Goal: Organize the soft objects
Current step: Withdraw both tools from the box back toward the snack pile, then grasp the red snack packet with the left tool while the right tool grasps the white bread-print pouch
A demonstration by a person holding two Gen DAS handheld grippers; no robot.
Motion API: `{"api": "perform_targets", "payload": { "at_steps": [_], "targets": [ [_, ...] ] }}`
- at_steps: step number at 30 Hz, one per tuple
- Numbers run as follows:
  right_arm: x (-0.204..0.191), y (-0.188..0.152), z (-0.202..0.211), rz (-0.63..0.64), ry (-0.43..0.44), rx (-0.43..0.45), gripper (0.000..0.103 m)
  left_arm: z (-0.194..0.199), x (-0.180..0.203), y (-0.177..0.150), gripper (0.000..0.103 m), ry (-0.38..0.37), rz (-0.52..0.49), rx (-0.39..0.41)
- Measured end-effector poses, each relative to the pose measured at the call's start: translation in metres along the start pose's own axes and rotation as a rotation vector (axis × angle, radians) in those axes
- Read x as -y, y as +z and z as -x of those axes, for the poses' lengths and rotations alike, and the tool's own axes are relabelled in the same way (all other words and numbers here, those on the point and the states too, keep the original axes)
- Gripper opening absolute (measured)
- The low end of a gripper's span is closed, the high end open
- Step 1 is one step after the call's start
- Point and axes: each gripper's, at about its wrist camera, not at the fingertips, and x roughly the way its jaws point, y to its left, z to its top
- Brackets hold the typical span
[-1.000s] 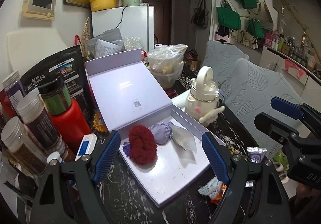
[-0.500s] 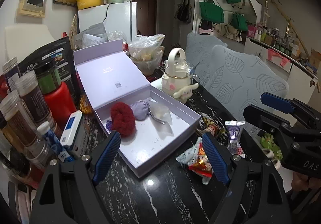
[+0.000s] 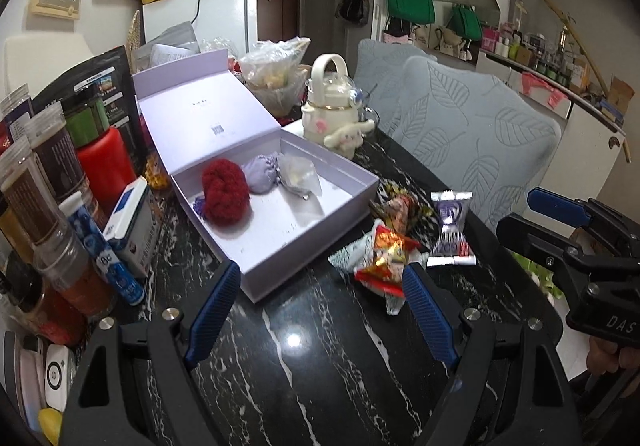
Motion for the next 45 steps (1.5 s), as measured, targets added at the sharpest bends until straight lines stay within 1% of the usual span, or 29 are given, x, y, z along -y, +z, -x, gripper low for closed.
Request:
{"api": "perform_targets", "payload": {
  "at_steps": [6,10,14,18,21,24,30,37,41,45],
  "targets": [
    [0.007,-0.021,-0.003,-0.020,-0.013,-0.044,0.072,-0.010,0.010,-0.014,0.083,-0.015,-0.024,-0.037],
    [0.013,-0.033,-0.007,-0.036,-0.018,-0.068,0.072,-0.020,0.017,-0.019,0.083,-0.045,-0.031,-0.056],
    [0.021,-0.045,-0.015,-0.064,-0.003,-0.101,0.072,-0.035,0.025,-0.024,0.083,-0.087,-0.055,-0.094],
    [0.031,-0.061,-0.026,-0.097,0.010,-0.138,0.072,-0.050,0.031,-0.028,0.083,-0.085,-0.060,-0.123],
    [0.039,-0.072,-0.033,-0.110,0.005,-0.168,0.072,-0.057,0.033,-0.028,0.083,-0.072,-0.064,-0.125],
    [0.048,-0.078,-0.038,-0.125,-0.002,-0.183,0.072,-0.066,0.034,-0.028,0.083,-0.080,-0.063,-0.127],
    [0.064,-0.084,-0.047,-0.148,-0.010,-0.196,0.072,-0.085,0.041,-0.023,0.083,-0.121,-0.061,-0.138],
    [0.081,-0.084,-0.058,-0.164,-0.023,-0.213,0.072,-0.103,0.047,-0.012,0.083,-0.110,-0.084,-0.125],
    [0.089,-0.081,-0.064,-0.172,-0.027,-0.224,0.072,-0.114,0.046,-0.004,0.077,-0.124,-0.075,-0.122],
    [0.093,-0.078,-0.071,-0.176,-0.028,-0.235,0.072,-0.124,0.048,0.000,0.077,-0.146,-0.085,-0.141]
  ]
}}
